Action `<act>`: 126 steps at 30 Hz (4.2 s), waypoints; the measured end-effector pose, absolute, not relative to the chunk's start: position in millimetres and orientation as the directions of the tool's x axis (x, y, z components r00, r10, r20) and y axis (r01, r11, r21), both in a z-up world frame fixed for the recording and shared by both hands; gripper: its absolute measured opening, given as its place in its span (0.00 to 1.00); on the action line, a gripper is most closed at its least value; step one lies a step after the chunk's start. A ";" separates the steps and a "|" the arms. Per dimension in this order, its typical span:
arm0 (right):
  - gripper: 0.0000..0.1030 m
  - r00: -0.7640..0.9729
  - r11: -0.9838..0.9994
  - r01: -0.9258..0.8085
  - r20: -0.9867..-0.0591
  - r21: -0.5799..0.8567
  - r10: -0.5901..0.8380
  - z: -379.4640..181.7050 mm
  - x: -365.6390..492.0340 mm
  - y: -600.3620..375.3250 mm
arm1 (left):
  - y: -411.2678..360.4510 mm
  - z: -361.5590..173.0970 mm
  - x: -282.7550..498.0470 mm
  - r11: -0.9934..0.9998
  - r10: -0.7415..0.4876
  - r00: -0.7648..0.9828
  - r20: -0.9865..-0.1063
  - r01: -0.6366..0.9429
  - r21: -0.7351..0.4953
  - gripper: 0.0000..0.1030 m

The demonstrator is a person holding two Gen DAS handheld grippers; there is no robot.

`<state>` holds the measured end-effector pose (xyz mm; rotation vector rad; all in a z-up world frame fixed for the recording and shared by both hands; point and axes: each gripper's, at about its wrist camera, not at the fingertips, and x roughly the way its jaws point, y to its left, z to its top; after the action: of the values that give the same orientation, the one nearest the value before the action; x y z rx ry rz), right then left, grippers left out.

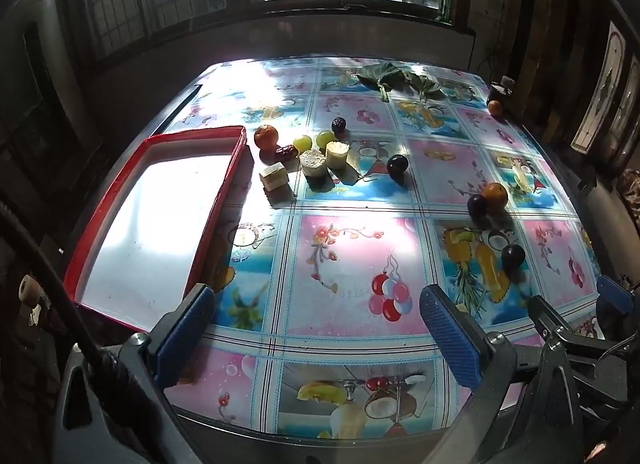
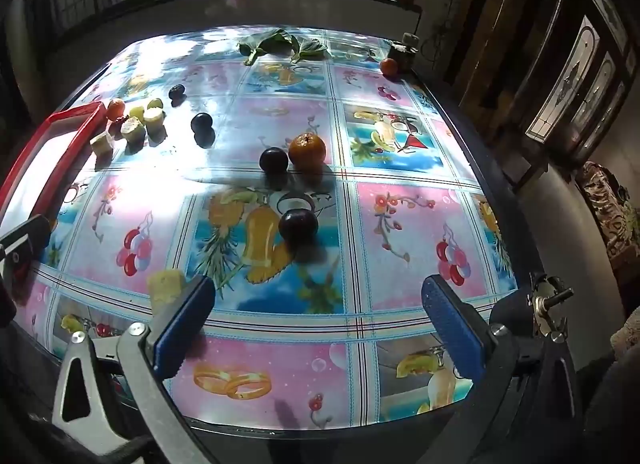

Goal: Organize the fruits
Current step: 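Move the left tool toward the pale yellow cube on the table, then grasp the pale yellow cube with the left tool while the right tool grasps the dark plum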

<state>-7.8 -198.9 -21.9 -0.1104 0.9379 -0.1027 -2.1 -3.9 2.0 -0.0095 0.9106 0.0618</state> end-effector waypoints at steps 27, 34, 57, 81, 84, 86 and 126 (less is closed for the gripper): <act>1.00 0.574 0.982 0.058 -0.798 -0.180 -0.180 -21.3 -2.2 -205.8 | -15.5 -16.3 -2.3 1.000 0.003 0.545 -0.838 -0.013 -0.005 0.99; 1.00 0.578 0.983 0.060 -0.796 -0.174 -0.177 -18.3 -4.0 -207.3 | -16.5 -14.2 -4.4 1.000 0.015 0.548 -0.837 -0.021 0.004 0.99; 1.00 0.570 0.981 0.085 -0.799 -0.174 -0.191 -22.9 -4.1 -219.3 | -22.8 -29.5 -1.7 0.991 0.135 0.518 -0.845 -0.067 0.118 0.99; 1.00 0.651 0.990 -0.091 -0.746 0.106 0.140 -15.9 -25.8 -244.2 | -18.7 -38.4 -11.5 0.976 -0.184 0.534 -0.825 0.003 -0.216 0.99; 1.00 0.644 0.980 -0.076 -0.741 0.183 0.189 -16.3 -23.3 -255.6 | -28.3 -36.1 -10.4 0.989 -0.128 0.542 -0.831 0.003 -0.150 0.99; 1.00 0.649 0.979 -0.067 -0.737 0.191 0.189 -14.3 -23.0 -258.3 | -31.3 -35.4 -6.8 0.992 -0.106 0.536 -0.838 -0.002 -0.126 0.99; 0.38 0.515 0.980 -0.155 -0.836 0.126 0.189 -69.9 60.1 -225.9 | -54.7 -69.8 28.7 0.993 -0.076 0.427 -0.901 0.119 -0.028 0.28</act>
<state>60.1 -226.0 -69.9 0.0368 1.0090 0.2061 28.7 -54.7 -69.8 0.0417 1.1236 -0.1218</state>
